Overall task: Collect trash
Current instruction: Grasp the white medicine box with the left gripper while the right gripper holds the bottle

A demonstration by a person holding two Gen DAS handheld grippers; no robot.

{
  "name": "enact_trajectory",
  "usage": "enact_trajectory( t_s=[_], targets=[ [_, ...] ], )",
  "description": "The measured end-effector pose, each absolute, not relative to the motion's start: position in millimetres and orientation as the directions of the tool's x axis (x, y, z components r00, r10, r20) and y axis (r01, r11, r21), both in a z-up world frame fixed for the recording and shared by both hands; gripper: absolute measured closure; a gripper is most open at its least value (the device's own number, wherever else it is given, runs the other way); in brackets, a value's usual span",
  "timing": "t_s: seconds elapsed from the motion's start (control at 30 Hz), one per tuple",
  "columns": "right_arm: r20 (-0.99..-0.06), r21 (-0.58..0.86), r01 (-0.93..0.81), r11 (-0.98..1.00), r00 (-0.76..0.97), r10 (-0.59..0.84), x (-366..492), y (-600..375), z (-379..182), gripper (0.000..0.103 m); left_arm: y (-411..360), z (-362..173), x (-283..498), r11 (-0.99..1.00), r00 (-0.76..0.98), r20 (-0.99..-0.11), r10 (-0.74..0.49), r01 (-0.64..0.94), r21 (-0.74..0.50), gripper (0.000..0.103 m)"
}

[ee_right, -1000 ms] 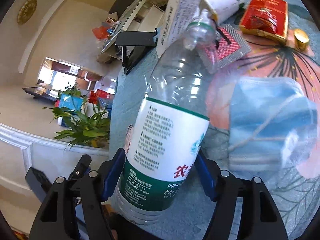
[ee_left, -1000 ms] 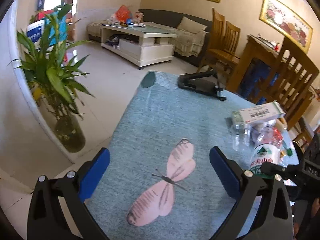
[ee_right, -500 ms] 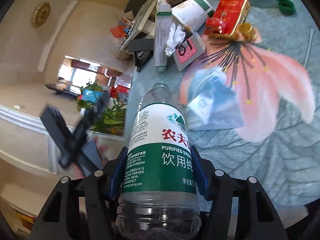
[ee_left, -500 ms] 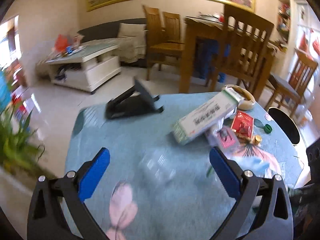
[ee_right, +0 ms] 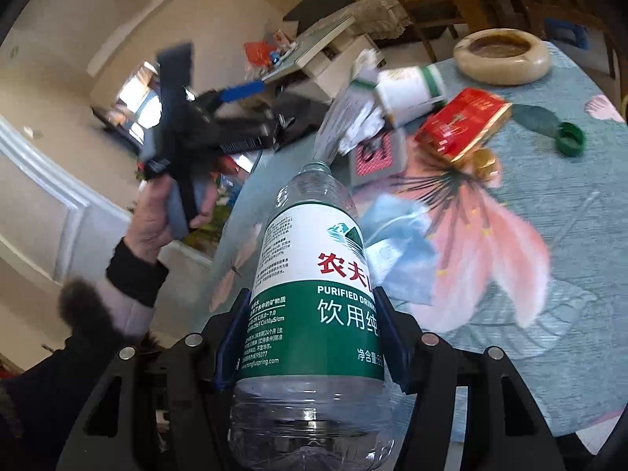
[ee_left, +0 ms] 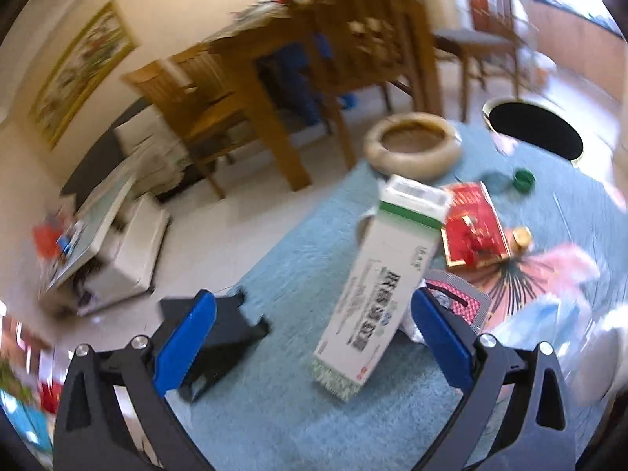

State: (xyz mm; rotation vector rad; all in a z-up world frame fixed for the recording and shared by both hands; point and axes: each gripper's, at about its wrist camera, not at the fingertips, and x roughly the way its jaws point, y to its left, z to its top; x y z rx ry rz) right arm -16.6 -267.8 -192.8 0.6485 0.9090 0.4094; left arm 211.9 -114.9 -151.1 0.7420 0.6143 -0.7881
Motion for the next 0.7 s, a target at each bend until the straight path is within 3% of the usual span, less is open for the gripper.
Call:
enact_trajectory(
  t_s=[0.13,0.2,0.37,0.43,0.57,0.7],
  targets=[
    [-0.577,0.691,-0.027,0.722,0.58,0.574,-24,-286,-192,0.042,-131,-169,216,0.4,0.481,-0.76,-0.437,0.861,0.315,0.003],
    [-0.569,0.699,-0.022,0.715,0.59,0.573,-29,-292,-191,0.042,-136,-173,221,0.392,0.458,-0.764,-0.454,0.873,0.29,0.01],
    [-0.553,0.71,-0.019,0.704,0.604,0.574,-35,-301,-191,0.042,-144,-186,228,0.39,0.428,-0.784,-0.449,0.884,0.259,0.055],
    [-0.547,0.713,-0.022,0.701,0.609,0.574,-40,-301,-189,0.042,-144,-190,227,0.397,0.442,-0.781,-0.442,0.877,0.272,0.057],
    [-0.538,0.719,-0.02,0.695,0.618,0.574,-43,-302,-190,0.042,-127,-180,237,0.425,0.318,-0.786,-0.53,0.902,0.079,0.058],
    [-0.523,0.726,-0.018,0.688,0.634,0.569,-47,-306,-187,0.042,-110,-177,240,0.476,0.318,-0.768,-0.556,0.879,0.02,0.058]
  ],
)
